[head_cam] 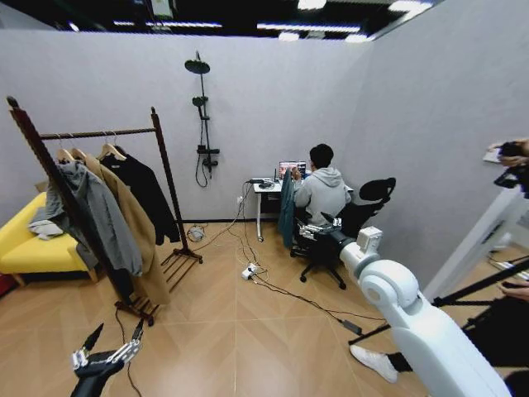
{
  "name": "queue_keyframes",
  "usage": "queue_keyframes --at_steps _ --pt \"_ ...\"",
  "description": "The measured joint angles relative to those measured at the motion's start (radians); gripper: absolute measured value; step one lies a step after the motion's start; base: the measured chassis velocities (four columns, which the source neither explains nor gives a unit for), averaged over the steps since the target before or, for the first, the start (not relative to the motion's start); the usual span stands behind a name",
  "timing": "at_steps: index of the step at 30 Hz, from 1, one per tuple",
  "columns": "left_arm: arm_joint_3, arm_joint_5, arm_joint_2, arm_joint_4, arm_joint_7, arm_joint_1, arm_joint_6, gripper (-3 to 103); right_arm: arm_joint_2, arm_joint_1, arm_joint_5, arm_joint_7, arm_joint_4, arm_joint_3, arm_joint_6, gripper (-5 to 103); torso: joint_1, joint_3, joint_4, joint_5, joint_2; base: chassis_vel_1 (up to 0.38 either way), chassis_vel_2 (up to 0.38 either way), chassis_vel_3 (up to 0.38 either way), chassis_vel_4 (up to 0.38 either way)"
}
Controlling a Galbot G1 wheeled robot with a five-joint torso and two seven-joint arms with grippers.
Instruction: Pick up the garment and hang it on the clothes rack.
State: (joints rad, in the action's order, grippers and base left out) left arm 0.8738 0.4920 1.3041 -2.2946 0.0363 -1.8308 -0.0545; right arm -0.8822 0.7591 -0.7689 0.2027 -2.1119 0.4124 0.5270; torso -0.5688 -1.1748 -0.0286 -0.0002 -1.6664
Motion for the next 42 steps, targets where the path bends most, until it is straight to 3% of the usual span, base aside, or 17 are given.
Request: queue_keyframes --at_steps 10,17,42 --pt "0.0 0.0 0.0 0.0 0.0 0.0 0.0 100 -0.01 0.004 0.016 -0.014 0.01 0.0 -0.009 100 0.0 0.0 0.0009 -0.0002 0.0 0.134 -0.148 -0.138 0.142" --pt "0.0 0.0 0.0 0.0 0.0 0.0 0.0 100 -0.017 0.014 0.025 -0.031 0.018 0.003 -0.032 100 0.001 0.0 0.0 0.0002 0.0 0.088 -0.11 -0.123 0.086" --pt "0.0 0.0 0.0 0.0 0.0 0.0 0.0 100 -0.09 0.117 0.061 -0.019 0.044 0.049 -0.094 100 0.0 0.0 0.0003 0.0002 0.0 0.0 0.0 0.0 0.0"
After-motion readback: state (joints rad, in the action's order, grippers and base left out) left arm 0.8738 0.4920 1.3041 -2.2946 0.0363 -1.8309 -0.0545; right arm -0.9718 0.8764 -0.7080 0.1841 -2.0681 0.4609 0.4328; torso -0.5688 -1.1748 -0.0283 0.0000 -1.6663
